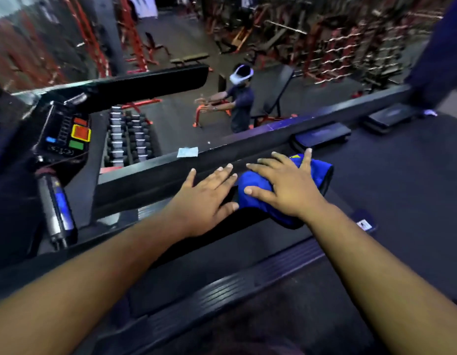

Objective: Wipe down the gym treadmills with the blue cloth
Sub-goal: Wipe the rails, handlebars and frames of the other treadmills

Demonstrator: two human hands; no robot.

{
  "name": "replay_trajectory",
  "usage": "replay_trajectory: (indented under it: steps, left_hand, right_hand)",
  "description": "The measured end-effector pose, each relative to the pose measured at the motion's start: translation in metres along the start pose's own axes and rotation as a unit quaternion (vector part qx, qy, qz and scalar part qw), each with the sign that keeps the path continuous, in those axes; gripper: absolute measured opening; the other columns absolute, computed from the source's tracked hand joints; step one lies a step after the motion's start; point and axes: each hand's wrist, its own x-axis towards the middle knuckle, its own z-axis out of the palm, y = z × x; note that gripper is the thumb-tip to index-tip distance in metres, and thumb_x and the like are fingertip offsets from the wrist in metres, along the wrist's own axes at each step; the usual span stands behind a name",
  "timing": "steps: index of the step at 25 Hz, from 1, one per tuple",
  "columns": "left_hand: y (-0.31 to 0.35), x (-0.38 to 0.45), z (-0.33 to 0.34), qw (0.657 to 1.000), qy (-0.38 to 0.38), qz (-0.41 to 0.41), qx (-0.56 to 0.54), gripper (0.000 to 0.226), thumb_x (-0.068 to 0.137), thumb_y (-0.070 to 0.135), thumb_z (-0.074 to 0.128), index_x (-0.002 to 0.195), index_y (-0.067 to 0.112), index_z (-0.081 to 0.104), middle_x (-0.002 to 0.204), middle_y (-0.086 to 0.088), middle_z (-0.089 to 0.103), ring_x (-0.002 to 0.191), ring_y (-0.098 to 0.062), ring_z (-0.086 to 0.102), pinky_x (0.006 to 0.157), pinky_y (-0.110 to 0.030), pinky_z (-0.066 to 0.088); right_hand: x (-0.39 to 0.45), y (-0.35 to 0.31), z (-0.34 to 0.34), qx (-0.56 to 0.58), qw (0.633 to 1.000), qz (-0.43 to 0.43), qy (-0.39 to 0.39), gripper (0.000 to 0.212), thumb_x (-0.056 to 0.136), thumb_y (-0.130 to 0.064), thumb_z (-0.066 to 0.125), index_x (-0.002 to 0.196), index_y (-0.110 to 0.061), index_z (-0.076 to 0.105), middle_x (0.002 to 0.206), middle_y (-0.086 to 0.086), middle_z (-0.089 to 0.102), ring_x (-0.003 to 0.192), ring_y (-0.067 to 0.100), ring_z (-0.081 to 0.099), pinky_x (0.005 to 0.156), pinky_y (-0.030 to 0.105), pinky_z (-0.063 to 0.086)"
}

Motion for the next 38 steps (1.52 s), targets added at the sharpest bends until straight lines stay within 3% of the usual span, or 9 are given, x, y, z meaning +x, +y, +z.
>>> replay_trajectory:
  steps: [8,11,15,19,23,26,31,35,38]
  left_hand:
    - [-0.051,-0.069,0.009,0.997,0.01,0.043,0.062,0.085,0.091,0.075,0.006,0.159,0.024,0.003,0.164,0.009,-0.012,0.151,-0.005,-0.007,0.119,-0.055,-0.005]
    - [-0.062,-0.08,0.007,0.997,-0.014,0.05,0.057,0.09,0.085,0.078,0.0,0.157,0.026,-0.008,0.161,0.012,-0.021,0.15,-0.004,-0.012,0.119,-0.053,-0.009]
    - [-0.088,-0.097,0.001,0.996,-0.031,0.087,0.023,0.095,0.079,0.082,-0.001,0.156,0.028,-0.016,0.161,0.013,-0.026,0.149,-0.002,-0.017,0.122,-0.054,-0.007]
    - [-0.121,-0.134,0.004,0.99,-0.023,0.137,0.04,0.101,0.075,0.085,-0.003,0.154,0.025,-0.021,0.16,0.011,-0.028,0.15,-0.005,-0.017,0.121,-0.056,-0.006]
    - [-0.156,-0.178,0.007,0.993,-0.025,0.119,0.011,0.108,0.074,0.09,0.005,0.153,0.022,-0.026,0.16,0.01,-0.029,0.148,-0.004,-0.022,0.121,-0.055,-0.008]
    - [-0.171,-0.191,0.011,0.992,-0.025,0.121,-0.041,0.117,0.065,0.096,0.002,0.152,0.024,-0.027,0.162,0.01,-0.026,0.149,-0.005,-0.019,0.122,-0.055,-0.005]
    - [-0.17,-0.184,0.015,0.983,0.003,0.152,-0.102,0.122,0.059,0.1,-0.004,0.152,0.026,-0.026,0.162,0.009,-0.026,0.15,-0.007,-0.017,0.122,-0.053,-0.004]
    - [-0.174,-0.182,0.015,0.972,0.007,0.174,-0.158,0.123,0.06,0.101,0.0,0.153,0.024,-0.023,0.163,0.008,-0.024,0.151,-0.007,-0.016,0.123,-0.052,-0.002]
    - [-0.173,-0.182,0.014,0.972,0.008,0.175,-0.155,0.122,0.061,0.101,0.0,0.154,0.024,-0.023,0.163,0.008,-0.023,0.151,-0.005,-0.015,0.124,-0.051,0.0]
  right_hand:
    - [0.001,-0.038,0.021,0.055,0.963,0.225,0.141,0.06,0.086,-0.074,0.031,0.12,-0.038,0.065,0.133,-0.014,0.058,0.136,0.016,0.038,0.114,0.068,0.008]
    - [-0.011,-0.097,0.035,0.069,0.97,0.177,0.149,0.06,0.087,-0.071,0.031,0.127,-0.038,0.061,0.138,-0.016,0.055,0.14,0.015,0.035,0.115,0.062,0.006]
    - [-0.01,-0.064,0.028,0.073,0.977,0.146,0.14,0.067,0.084,-0.075,0.029,0.132,-0.039,0.059,0.142,-0.009,0.055,0.142,0.019,0.036,0.115,0.068,0.003]
    - [-0.002,-0.145,0.04,0.206,0.865,0.381,0.253,0.059,0.081,-0.068,0.04,0.126,-0.038,0.064,0.153,-0.009,0.044,0.149,0.019,0.021,0.115,0.066,0.014]
    - [-0.027,-0.296,0.085,0.267,0.86,0.287,0.326,0.056,0.089,-0.058,0.044,0.141,-0.037,0.051,0.159,-0.009,0.033,0.153,0.019,0.008,0.118,0.059,0.015]
    - [-0.035,-0.281,0.085,0.219,0.888,0.288,0.283,0.067,0.09,-0.066,0.035,0.152,-0.04,0.032,0.165,-0.011,0.015,0.154,0.016,-0.002,0.117,0.068,0.007]
    - [-0.004,-0.314,0.077,0.34,0.754,0.422,0.371,0.066,0.087,-0.062,0.038,0.147,-0.036,0.044,0.166,-0.008,0.012,0.154,0.018,-0.003,0.12,0.061,0.009]
    - [-0.035,-0.41,0.114,0.362,0.803,0.302,0.365,0.06,0.095,-0.054,0.036,0.152,-0.041,0.027,0.166,-0.015,0.001,0.152,0.011,-0.013,0.122,0.052,0.003]
    - [-0.028,-0.369,0.101,0.327,0.814,0.34,0.34,0.067,0.093,-0.061,0.035,0.155,-0.041,0.018,0.166,-0.017,-0.004,0.152,0.009,-0.015,0.119,0.059,-0.003]
